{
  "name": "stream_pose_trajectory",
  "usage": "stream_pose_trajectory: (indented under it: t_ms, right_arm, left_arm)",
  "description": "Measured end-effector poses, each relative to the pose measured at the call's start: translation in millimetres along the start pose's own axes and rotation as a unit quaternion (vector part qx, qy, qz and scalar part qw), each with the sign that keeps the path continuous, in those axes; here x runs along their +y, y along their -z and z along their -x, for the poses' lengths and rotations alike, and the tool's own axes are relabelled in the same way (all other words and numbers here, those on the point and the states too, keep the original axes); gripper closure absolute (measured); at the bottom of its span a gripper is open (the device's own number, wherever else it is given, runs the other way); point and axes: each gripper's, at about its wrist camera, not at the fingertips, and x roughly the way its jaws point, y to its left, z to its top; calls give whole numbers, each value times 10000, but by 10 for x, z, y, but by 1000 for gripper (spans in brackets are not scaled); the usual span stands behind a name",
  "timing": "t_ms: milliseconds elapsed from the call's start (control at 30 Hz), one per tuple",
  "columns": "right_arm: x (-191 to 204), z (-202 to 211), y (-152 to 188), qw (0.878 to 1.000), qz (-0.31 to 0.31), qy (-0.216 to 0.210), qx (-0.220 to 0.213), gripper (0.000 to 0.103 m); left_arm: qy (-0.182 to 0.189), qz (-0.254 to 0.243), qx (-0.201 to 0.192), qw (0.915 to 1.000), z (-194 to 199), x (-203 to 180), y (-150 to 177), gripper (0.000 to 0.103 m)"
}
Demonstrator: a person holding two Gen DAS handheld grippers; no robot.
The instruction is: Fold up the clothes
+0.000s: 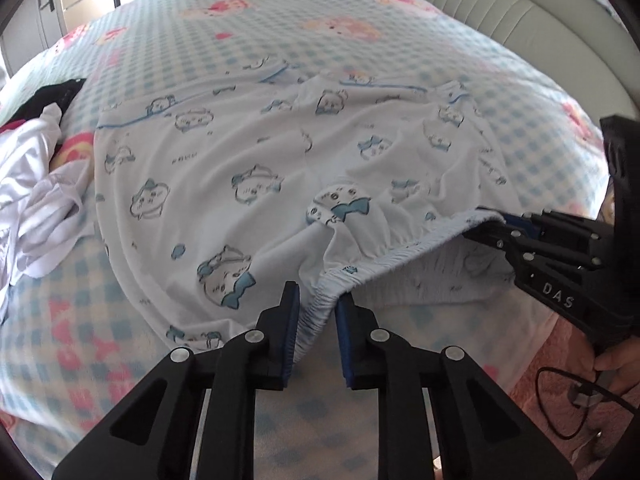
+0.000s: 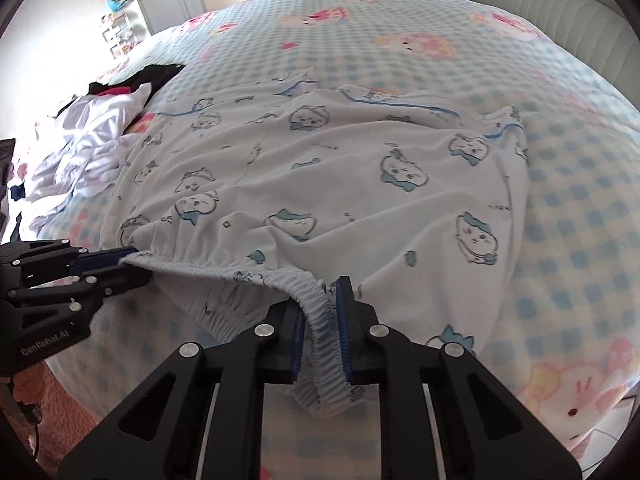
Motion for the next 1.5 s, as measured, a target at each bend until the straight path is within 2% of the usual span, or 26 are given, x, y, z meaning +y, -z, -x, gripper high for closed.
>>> stream_pose_trajectory:
  t_ms: [100, 200, 367, 467, 533, 633, 667, 700, 733, 800, 933, 1067, 1133, 1200, 1267, 1367, 1400, 1500]
  right_arm:
    - [-74, 39, 45, 9999, -122, 79, 9, 93]
    - [-142, 81, 105, 9996, -226, 171, 33, 94]
    - [-255, 150, 204, 9986, -399, 324, 74, 94]
    - [-323, 192, 263, 9978, -503, 416, 98, 94]
    - [-325, 236, 265, 9985, -475, 246, 115, 94]
    - [-299, 315, 242, 9991, -368, -160, 141, 91]
    - [-291, 341, 235, 9989, -332, -295, 150, 90]
    - [-282, 367, 227, 9985, -296, -431, 159, 86]
    - [-274, 393, 220, 9979, -260, -566, 167, 78]
    - [-257, 445, 205, 9962, -188, -836, 185, 68]
    - [-253, 586, 110, 9926, -192, -1203, 32, 68]
    - [-389, 612, -14, 9895, -632, -1295, -97, 68]
    - [-506, 578, -59, 9876, -957, -1240, -54, 68]
    - [-643, 600, -96, 9880, -1119, -1053, -128, 68]
    - [-773, 591, -120, 9880, -1271, -867, -139, 61]
    - [-926, 383, -73, 9876, -1433, -600, 234, 60]
    - [-971, 321, -47, 9863, -1492, -610, 349, 59]
    - [-999, 189, 64, 9791, -1660, -1019, 586, 59]
  left_arm:
    - [41, -174, -87, 9998, 40, -62, -102, 84]
    - [243, -246, -158, 9993, 31, -140, -159, 84]
    - [343, -364, 159, 9986, -199, -240, -118, 81]
    - [332, -225, 365, 9985, -317, -211, -23, 80]
    - [455, -67, 465, 9979, -345, -145, 11, 77]
    - [996, 434, 404, 9933, -211, 66, 41, 67]
    - [1162, 650, 287, 9907, -122, 174, 59, 55]
    - [1297, 871, 142, 9876, -24, 293, 81, 45]
    - [1430, 1091, -4, 9837, 74, 412, 104, 44]
    - [1394, 1468, -62, 9793, 129, 615, 150, 44]
    - [1189, 2190, -80, 9684, 182, 1007, 242, 44]
    - [1421, 2649, 127, 9537, -24, 1106, 276, 46]
    - [1305, 2672, 197, 9546, -92, 1080, 287, 47]
    - [1135, 2658, 267, 9570, -147, 1043, 299, 61]
    - [1088, 2671, 238, 9572, -157, 1054, 312, 73]
    - [1081, 2800, 149, 9538, -164, 1125, 336, 82]
    - [1076, 2849, 103, 9524, -159, 1150, 345, 83]
    - [1118, 2933, 13, 9495, -159, 1202, 369, 83]
